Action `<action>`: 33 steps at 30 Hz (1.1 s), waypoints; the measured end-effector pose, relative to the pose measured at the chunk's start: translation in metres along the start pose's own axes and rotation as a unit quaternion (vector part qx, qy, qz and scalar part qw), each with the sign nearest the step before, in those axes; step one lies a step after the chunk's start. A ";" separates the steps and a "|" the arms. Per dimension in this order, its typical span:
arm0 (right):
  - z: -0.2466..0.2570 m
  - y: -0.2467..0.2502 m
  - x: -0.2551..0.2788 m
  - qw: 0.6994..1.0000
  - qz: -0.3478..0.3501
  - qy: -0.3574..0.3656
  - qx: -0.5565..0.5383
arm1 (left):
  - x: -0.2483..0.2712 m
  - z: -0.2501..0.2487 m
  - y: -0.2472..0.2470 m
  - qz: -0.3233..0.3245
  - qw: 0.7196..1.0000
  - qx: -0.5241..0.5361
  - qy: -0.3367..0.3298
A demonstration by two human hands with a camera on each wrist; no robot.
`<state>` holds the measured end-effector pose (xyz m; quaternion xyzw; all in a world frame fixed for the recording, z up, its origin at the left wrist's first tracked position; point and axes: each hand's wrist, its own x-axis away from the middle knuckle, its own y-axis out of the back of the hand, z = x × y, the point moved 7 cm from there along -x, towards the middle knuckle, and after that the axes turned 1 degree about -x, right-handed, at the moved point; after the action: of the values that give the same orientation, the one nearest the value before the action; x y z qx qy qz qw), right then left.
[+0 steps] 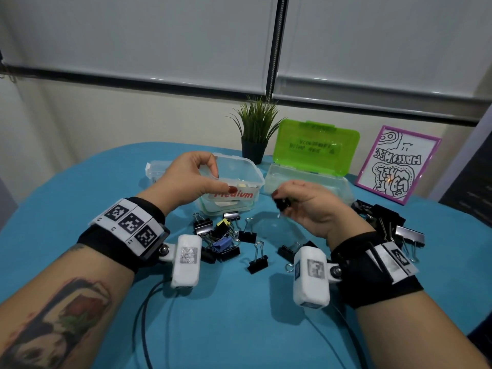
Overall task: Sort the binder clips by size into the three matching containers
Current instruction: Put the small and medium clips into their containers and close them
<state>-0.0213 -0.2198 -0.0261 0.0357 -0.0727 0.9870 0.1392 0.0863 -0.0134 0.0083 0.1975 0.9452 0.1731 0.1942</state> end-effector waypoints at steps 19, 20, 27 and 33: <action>0.036 -0.017 0.011 0.958 0.046 0.277 0.064 | 0.013 -0.011 -0.043 0.147 0.988 0.041 -0.012; 0.035 -0.014 0.009 0.958 0.033 0.276 0.066 | 0.013 -0.010 -0.043 0.146 0.988 0.048 -0.011; 0.006 0.005 -0.010 0.985 -0.072 0.089 0.132 | 0.012 -0.013 -0.038 0.137 0.984 0.114 -0.007; -0.011 0.001 -0.007 0.997 -0.074 -0.024 0.002 | 0.020 -0.014 -0.032 0.157 0.984 -0.068 0.043</action>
<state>-0.0151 -0.2211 -0.0373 0.0645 -0.0710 0.9729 0.2102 0.0536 -0.0355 0.0014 0.3218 0.8961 0.2731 0.1371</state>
